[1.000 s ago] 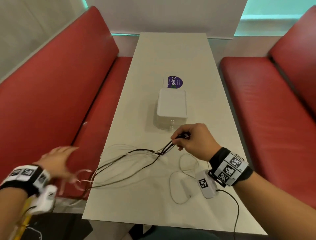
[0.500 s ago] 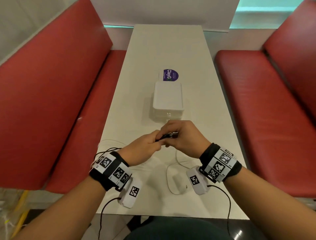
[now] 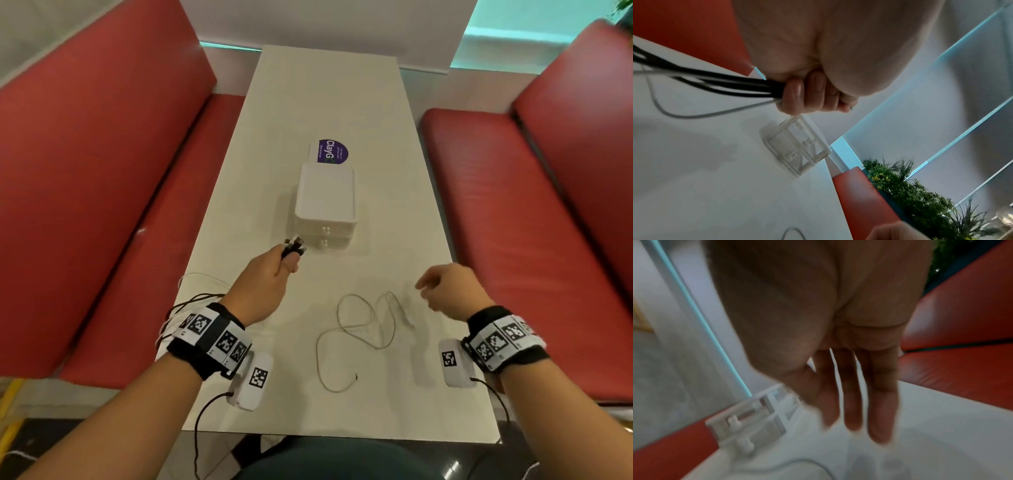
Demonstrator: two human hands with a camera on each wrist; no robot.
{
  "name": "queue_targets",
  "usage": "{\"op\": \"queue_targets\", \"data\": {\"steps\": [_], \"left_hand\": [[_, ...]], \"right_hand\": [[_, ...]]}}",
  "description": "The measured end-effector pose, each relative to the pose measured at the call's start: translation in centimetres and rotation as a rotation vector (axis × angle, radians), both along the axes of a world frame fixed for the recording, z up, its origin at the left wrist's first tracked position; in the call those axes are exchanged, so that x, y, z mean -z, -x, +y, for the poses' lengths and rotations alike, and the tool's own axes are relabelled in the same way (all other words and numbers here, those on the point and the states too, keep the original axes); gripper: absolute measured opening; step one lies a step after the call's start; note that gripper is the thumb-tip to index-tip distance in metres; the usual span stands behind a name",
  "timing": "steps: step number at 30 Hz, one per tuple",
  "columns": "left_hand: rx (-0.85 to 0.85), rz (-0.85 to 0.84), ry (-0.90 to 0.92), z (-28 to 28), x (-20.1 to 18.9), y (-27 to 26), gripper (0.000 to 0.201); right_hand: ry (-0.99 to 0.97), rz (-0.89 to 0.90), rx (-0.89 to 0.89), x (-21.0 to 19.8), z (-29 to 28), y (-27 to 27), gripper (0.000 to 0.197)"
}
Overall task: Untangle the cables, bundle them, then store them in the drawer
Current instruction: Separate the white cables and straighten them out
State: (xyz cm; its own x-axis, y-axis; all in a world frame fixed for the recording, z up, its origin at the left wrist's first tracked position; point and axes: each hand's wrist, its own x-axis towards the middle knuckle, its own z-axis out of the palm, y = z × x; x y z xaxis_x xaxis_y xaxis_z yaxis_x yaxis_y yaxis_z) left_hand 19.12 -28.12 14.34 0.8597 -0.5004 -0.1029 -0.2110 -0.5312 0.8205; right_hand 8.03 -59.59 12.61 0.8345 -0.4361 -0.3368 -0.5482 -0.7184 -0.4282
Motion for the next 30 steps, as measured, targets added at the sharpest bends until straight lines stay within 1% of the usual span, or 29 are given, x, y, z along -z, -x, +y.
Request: {"op": "queue_targets", "data": {"steps": [1, 2, 3, 4, 5, 6, 8, 9, 11, 12, 14, 15, 16, 17, 18, 21, 23, 24, 26, 28, 30], "left_hand": [[-0.005, 0.028, 0.022, 0.0, 0.3, 0.1, 0.027], [-0.007, 0.067, 0.044, 0.0, 0.6, 0.0, 0.027], [-0.009, 0.117, 0.069, 0.0, 0.9, 0.0, 0.027], [-0.012, 0.167, 0.092, 0.0, 1.1, 0.0, 0.027], [-0.015, 0.206, 0.109, -0.1, 1.3, 0.1, 0.027], [-0.023, 0.233, 0.119, 0.0, 1.4, 0.0, 0.027], [-0.039, 0.268, 0.123, 0.1, 1.6, -0.1, 0.025], [-0.041, 0.289, 0.129, 0.1, 1.7, -0.1, 0.024], [-0.035, 0.316, 0.14, 0.3, 1.8, -0.2, 0.023], [-0.036, 0.321, 0.151, 0.3, 1.8, -0.2, 0.023], [-0.057, 0.351, 0.216, 0.4, 1.7, -0.2, 0.022], [-0.068, 0.374, 0.26, 0.4, 1.6, -0.3, 0.022], [-0.076, 0.393, 0.304, 0.5, 1.5, -0.4, 0.021], [-0.08, 0.406, 0.343, 0.5, 1.3, -0.5, 0.019], [-0.08, 0.409, 0.375, 0.5, 1.1, -0.6, 0.017], [-0.053, 0.359, 0.422, 0.1, 0.3, -0.7, 0.015], [-0.019, 0.34, 0.446, -0.4, -0.1, -0.5, 0.014], [-0.002, 0.361, 0.461, -0.6, -0.3, -0.4, 0.015], [0.011, 0.467, 0.51, -0.9, -0.2, -0.2, 0.017], [0.01, 0.554, 0.539, -0.9, 0.0, -0.1, 0.021], [0.024, 0.594, 0.531, -0.8, 0.3, 0.0, 0.023]], "right_hand": [[0.012, 0.131, -0.031, 0.6, 0.2, 0.3, 0.004], [0.012, 0.236, -0.047, 1.4, 0.6, 0.6, 0.017], [-0.002, 0.29, -0.057, 2.3, 1.0, 0.8, 0.026], [0.003, 0.294, -0.051, 3.1, 1.4, 0.8, 0.031], [0.019, 0.26, -0.053, 3.9, 1.6, 0.8, 0.03], [0.03, 0.233, -0.065, 4.3, 1.7, 0.6, 0.026], [0.037, 0.195, -0.1, 4.3, 1.8, 0.1, 0.01], [0.035, 0.166, -0.107, 4.1, 1.7, -0.2, 0.005], [0.073, 0.04, -0.103, 3.2, 1.4, -1.0, 0.008], [0.111, -0.071, -0.097, 2.7, 1.3, -1.4, 0.009], [0.215, -0.376, -0.122, 1.1, 1.5, -2.3, 0.011], [0.262, -0.509, -0.175, 0.1, 2.0, -2.7, 0.012], [0.284, -0.585, -0.252, -1.0, 2.9, -3.1, 0.012], [0.286, -0.606, -0.349, -2.0, 3.9, -3.3, 0.012], [0.271, -0.578, -0.461, -2.9, 5.0, -3.5, 0.012], [0.168, -0.394, -0.763, -4.5, 8.7, -4.0, 0.016], [0.092, -0.336, -0.854, -4.9, 10.6, -4.6, 0.02], [0.056, -0.33, -0.869, -5.2, 11.4, -4.9, 0.021], [-0.02, -0.353, -0.848, -5.9, 12.2, -5.6, 0.019], [-0.123, -0.406, -0.739, -6.5, 12.4, -6.1, 0.019], [-0.243, -0.443, -0.604, -6.8, 12.3, -6.4, 0.024]]}}
